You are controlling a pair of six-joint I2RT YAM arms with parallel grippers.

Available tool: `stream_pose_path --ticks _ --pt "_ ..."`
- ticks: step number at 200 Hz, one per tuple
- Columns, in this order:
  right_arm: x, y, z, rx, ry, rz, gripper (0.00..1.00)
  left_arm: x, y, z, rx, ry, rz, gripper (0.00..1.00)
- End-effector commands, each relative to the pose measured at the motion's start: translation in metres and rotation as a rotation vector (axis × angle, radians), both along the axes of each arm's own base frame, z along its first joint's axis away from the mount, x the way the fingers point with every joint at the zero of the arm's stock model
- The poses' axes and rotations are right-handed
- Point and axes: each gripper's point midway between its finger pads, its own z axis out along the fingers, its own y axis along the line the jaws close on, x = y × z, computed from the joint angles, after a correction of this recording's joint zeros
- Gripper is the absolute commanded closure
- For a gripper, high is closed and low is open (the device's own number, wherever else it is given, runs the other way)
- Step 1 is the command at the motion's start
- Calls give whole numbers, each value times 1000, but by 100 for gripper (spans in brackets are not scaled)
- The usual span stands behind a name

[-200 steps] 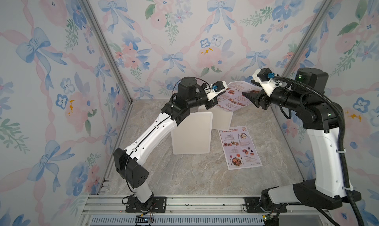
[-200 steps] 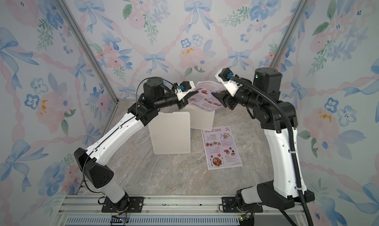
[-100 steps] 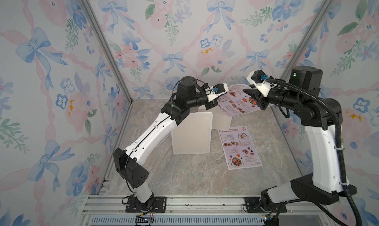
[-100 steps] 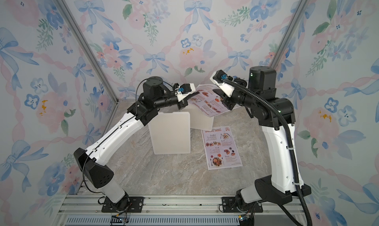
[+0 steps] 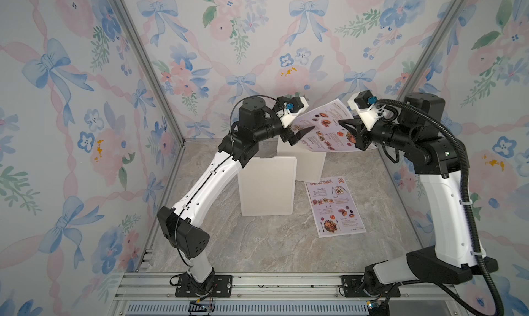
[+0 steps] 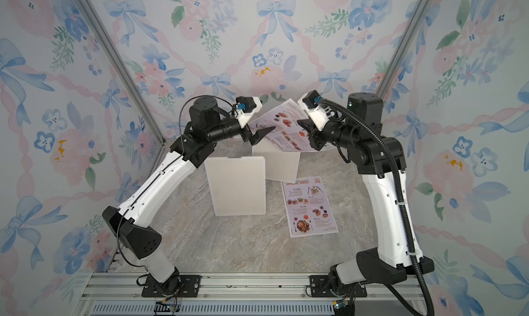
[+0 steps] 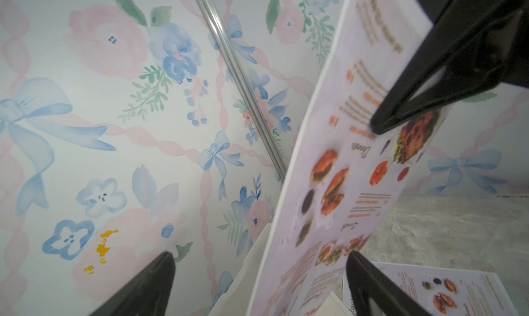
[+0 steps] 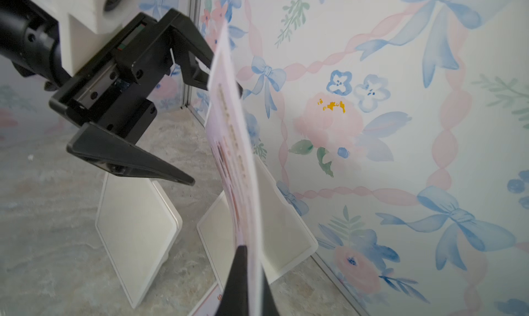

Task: Insert the menus into the narrow rack
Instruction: Pick up the menu from the center of the board.

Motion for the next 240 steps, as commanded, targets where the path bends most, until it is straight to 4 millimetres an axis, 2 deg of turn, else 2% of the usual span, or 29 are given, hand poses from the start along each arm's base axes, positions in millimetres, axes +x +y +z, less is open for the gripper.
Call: stream_pose_path --ticks 1,28,48,62,77,101,113,148,161,172,196,208,240 --pt "-7 -11 62 333 -111 30 100 6 40 35 -162 100 46 2" --pt "-7 -32 94 610 -172 31 100 11 66 44 -272 214 63 2" --pt "-23 -44 121 792 -309 65 100 12 72 41 -347 317 41 2" --pt "-37 -55 137 911 -409 92 100 7 65 37 -392 393 -30 2" --pt "-42 -64 147 1020 -450 117 100 1 57 42 -462 447 -129 2" --pt "-52 -60 163 1105 -500 214 100 -15 48 58 -602 452 -315 2" --pt "-58 -52 170 1107 -517 258 100 -18 36 61 -624 457 -356 2" --pt "-67 -23 175 1055 -486 343 100 -27 -14 63 -640 487 -487 2" --pt "-67 -16 175 1039 -471 354 100 -35 -25 72 -673 510 -579 2" --pt "-67 -12 174 1030 -459 354 100 -38 -28 78 -723 522 -651 2" --pt "-63 -10 173 1032 -449 343 100 -33 -27 74 -806 588 -754 2" --pt "-61 -9 172 1029 -444 333 100 -42 -25 76 -813 573 -811 2" --pt "-56 -7 169 1018 -439 319 100 -51 -21 72 -806 550 -812 5"
